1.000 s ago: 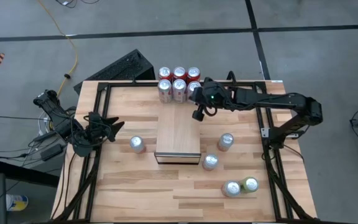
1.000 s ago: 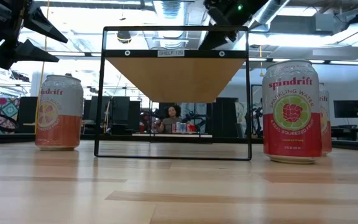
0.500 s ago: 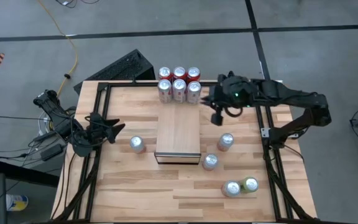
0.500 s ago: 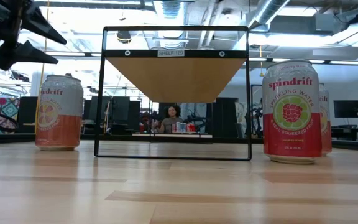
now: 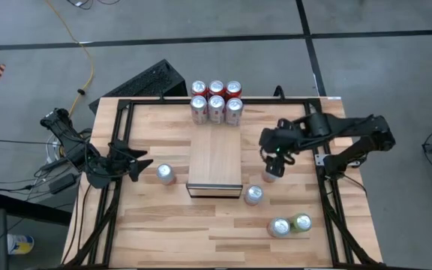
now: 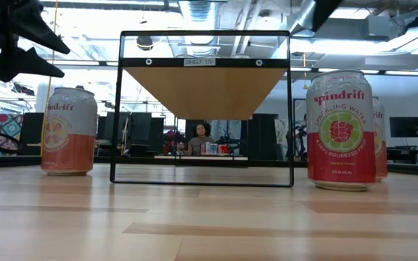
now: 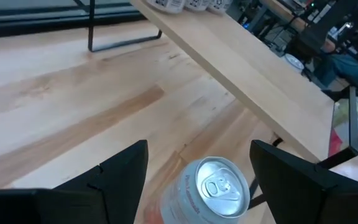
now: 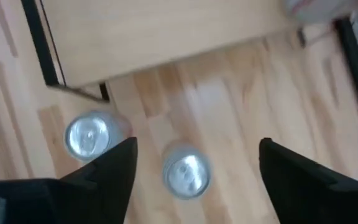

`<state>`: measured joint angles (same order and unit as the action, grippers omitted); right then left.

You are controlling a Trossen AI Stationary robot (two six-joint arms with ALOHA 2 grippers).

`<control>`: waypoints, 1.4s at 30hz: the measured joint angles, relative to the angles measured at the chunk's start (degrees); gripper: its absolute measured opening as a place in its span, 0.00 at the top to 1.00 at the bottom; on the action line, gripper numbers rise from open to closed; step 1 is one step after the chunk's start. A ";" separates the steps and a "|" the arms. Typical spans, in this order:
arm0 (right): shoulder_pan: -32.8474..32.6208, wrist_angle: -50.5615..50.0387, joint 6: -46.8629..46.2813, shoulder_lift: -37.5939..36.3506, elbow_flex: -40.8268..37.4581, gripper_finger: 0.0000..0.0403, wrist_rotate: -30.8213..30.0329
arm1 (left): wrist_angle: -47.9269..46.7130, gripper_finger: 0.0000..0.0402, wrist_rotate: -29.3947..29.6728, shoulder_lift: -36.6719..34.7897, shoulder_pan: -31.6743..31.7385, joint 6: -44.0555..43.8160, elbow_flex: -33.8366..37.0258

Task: Place canned beverage on shelf
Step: Put the top right orange-white soda can on the shelf

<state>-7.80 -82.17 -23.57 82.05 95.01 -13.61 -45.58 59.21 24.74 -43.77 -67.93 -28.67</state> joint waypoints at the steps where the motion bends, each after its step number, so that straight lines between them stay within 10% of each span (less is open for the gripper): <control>1: -0.32 -0.75 -1.34 0.25 -0.31 0.22 0.01 | -0.01 0.33 0.26 -0.01 0.00 0.39 0.00; 42: 3.84 23.91 0.09 -8.62 -40.77 0.19 7.54 | -0.07 0.33 3.07 -0.01 0.00 -3.33 0.00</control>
<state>-3.96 -58.26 -23.49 73.43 54.24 -6.07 -45.65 62.28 24.73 -43.77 -71.26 -28.67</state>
